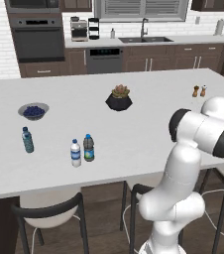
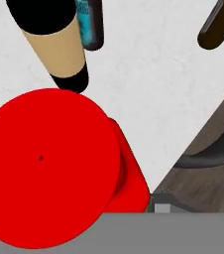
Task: Move the plastic bottles in the middle to the plastics group, and the glass bottles in the middle to the glass group.
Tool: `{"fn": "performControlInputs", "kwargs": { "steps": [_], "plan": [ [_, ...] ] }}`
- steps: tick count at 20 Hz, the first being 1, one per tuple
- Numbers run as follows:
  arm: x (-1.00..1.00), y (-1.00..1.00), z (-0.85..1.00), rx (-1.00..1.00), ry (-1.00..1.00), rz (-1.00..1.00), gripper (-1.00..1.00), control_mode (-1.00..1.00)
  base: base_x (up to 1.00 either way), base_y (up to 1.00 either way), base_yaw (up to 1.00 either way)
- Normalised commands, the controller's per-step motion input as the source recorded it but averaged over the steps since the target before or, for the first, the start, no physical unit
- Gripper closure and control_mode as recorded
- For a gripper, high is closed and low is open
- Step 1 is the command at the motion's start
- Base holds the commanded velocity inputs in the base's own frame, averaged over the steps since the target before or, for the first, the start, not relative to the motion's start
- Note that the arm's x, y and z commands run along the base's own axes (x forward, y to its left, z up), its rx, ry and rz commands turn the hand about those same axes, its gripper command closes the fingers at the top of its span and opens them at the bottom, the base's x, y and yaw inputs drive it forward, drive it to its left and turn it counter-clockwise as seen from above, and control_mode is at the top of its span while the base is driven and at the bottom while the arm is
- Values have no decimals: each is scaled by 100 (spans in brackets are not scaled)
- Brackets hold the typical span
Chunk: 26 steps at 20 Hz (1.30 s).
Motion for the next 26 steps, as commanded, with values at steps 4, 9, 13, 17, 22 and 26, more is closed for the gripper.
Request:
{"fn": "performControlInputs", "kwargs": {
  "steps": [4, 9, 13, 17, 22, 26],
  "plan": [
    [0, -21, 0, 0, -8, 0, 100, -100, 0, 0, 0],
    [-1, -43, 0, 0, -7, 1, 100, -100, 0, 0, 0],
    [-3, -41, 0, 0, -3, 0, 100, -100, 0, 0, 0],
    [0, -31, 0, 0, -8, 0, 100, -100, 0, 0, 0],
    [3, -6, 0, 0, -8, 1, 100, -100, 0, 0, 0],
    [3, 0, 0, -3, -1, 2, 100, -100, 0, 0, 0]
  ]
}}
